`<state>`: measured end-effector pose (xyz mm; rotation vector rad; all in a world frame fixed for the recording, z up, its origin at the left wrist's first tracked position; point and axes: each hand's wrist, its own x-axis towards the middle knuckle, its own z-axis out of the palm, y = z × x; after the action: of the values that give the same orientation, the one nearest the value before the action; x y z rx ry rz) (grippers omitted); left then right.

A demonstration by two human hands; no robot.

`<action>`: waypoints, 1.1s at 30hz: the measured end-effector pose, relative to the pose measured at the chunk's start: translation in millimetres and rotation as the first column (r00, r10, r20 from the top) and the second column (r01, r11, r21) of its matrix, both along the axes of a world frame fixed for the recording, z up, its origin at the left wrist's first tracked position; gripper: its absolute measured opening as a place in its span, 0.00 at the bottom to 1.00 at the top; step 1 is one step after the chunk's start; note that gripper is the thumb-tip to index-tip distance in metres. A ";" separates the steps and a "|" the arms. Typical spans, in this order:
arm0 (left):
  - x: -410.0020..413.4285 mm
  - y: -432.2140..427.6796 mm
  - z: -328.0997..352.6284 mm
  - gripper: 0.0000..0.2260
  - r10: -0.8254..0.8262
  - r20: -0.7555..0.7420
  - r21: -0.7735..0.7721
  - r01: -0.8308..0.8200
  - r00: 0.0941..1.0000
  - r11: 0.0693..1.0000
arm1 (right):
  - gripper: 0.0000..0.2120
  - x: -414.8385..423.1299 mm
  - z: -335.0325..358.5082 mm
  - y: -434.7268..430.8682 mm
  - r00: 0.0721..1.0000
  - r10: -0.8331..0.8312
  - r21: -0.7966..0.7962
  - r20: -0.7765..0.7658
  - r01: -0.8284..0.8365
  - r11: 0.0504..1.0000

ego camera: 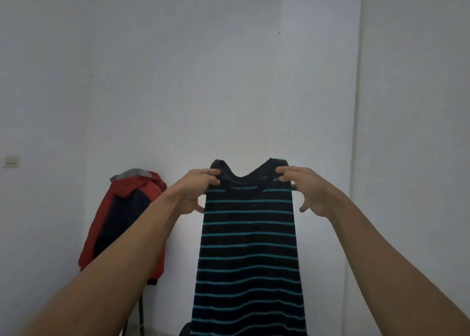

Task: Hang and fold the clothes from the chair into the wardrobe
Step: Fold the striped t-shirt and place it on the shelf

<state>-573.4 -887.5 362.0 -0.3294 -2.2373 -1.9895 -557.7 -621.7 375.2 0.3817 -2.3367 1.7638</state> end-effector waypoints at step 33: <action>-180.9 92.0 -216.2 0.12 -0.090 0.113 0.438 0.032 0.989 0.899 | 0.12 -167.8 -215.4 39.9 0.976 0.003 -0.609 0.219 0.134 0.782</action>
<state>-754.3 -795.5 145.8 -0.2227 -1.7839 -2.5319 -725.6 -581.8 159.8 0.0008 -1.6806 2.4887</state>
